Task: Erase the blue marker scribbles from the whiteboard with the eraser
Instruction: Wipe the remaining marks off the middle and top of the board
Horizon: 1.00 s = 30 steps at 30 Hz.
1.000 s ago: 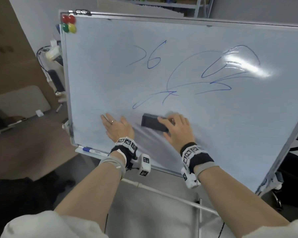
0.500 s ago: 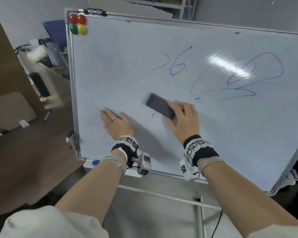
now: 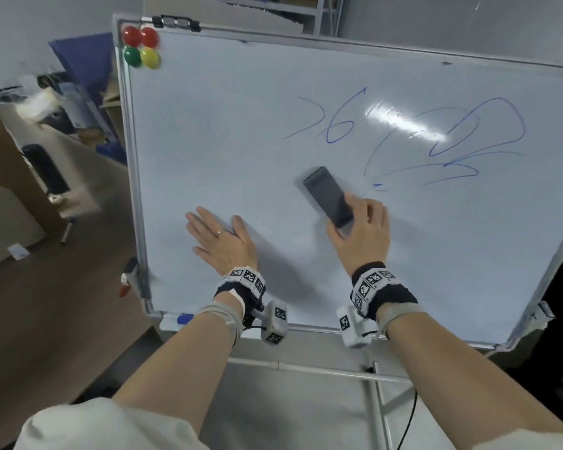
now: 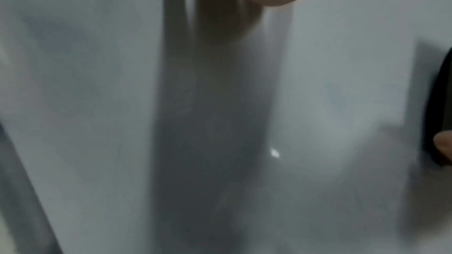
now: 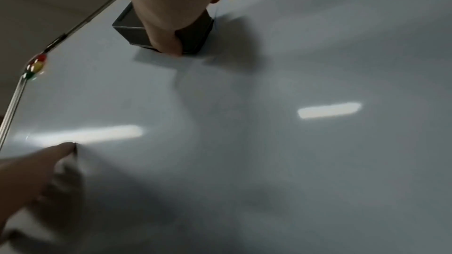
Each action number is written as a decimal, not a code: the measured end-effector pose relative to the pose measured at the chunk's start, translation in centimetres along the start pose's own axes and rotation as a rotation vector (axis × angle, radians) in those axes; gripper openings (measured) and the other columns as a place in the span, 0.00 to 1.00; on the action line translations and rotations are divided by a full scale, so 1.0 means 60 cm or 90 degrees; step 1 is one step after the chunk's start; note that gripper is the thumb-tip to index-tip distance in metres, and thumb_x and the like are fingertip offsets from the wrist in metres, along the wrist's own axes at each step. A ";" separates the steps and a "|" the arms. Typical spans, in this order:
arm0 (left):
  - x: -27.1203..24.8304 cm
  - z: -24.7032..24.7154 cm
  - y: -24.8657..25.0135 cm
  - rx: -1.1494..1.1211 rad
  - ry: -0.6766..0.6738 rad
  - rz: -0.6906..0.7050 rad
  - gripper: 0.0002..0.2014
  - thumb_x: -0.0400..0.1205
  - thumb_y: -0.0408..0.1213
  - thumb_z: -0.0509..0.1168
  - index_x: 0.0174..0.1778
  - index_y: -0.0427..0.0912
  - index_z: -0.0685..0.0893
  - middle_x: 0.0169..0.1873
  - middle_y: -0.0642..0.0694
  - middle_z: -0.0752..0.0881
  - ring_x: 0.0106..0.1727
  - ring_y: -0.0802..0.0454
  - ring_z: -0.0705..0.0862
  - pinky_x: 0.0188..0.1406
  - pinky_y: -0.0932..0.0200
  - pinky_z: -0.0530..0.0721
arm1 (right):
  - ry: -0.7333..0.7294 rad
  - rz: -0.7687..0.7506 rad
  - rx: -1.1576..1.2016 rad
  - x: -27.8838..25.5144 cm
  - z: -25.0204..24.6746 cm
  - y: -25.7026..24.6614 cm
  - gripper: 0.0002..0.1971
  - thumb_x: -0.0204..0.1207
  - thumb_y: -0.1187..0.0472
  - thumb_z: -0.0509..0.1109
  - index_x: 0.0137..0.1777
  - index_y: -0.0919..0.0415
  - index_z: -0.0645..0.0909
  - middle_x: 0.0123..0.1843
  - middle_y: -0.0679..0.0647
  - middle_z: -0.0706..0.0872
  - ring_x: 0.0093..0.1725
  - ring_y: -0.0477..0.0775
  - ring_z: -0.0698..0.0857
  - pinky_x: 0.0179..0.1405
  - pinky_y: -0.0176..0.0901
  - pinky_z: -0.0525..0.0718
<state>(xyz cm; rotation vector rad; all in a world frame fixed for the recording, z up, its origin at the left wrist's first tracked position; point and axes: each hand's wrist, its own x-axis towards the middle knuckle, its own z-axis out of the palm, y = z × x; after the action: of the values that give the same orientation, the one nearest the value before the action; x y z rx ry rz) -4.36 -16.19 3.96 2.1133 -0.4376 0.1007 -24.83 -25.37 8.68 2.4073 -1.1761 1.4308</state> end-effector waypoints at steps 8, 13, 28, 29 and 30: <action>0.000 0.004 0.001 -0.003 0.016 0.002 0.35 0.89 0.55 0.48 0.88 0.39 0.47 0.88 0.41 0.47 0.88 0.44 0.47 0.80 0.32 0.59 | -0.091 -0.089 -0.066 -0.034 0.011 -0.004 0.27 0.67 0.50 0.78 0.66 0.54 0.79 0.58 0.57 0.82 0.55 0.64 0.79 0.55 0.54 0.74; -0.003 0.007 0.009 -0.010 0.026 -0.003 0.36 0.89 0.54 0.49 0.88 0.39 0.47 0.88 0.42 0.46 0.88 0.44 0.47 0.81 0.32 0.58 | 0.017 0.065 -0.041 0.001 -0.001 0.008 0.27 0.70 0.49 0.77 0.67 0.57 0.78 0.59 0.59 0.81 0.59 0.64 0.77 0.61 0.54 0.73; -0.070 0.041 0.137 -0.033 0.026 0.100 0.37 0.86 0.50 0.54 0.88 0.39 0.49 0.88 0.42 0.48 0.88 0.44 0.48 0.84 0.37 0.53 | -0.003 0.094 -0.045 0.030 -0.061 0.088 0.38 0.73 0.48 0.76 0.83 0.38 0.66 0.56 0.58 0.75 0.51 0.60 0.76 0.54 0.52 0.79; -0.072 0.041 0.141 -0.028 0.024 0.093 0.37 0.86 0.49 0.54 0.88 0.38 0.49 0.88 0.42 0.48 0.88 0.44 0.48 0.84 0.37 0.53 | -0.053 -0.018 -0.061 0.024 -0.052 0.078 0.37 0.72 0.46 0.76 0.82 0.39 0.67 0.55 0.58 0.76 0.50 0.60 0.75 0.53 0.52 0.80; -0.073 0.040 0.144 -0.024 0.023 0.087 0.37 0.86 0.49 0.54 0.88 0.38 0.49 0.88 0.42 0.47 0.88 0.44 0.48 0.84 0.37 0.53 | -0.101 -0.118 -0.087 0.018 -0.044 0.071 0.37 0.72 0.44 0.76 0.82 0.39 0.69 0.54 0.57 0.77 0.49 0.59 0.74 0.52 0.53 0.81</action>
<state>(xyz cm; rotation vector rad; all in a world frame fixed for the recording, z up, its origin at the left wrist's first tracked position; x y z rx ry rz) -11.67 -21.26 8.50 2.0408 -0.5575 0.2068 -29.18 -27.77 9.80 2.4964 -1.0108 1.0881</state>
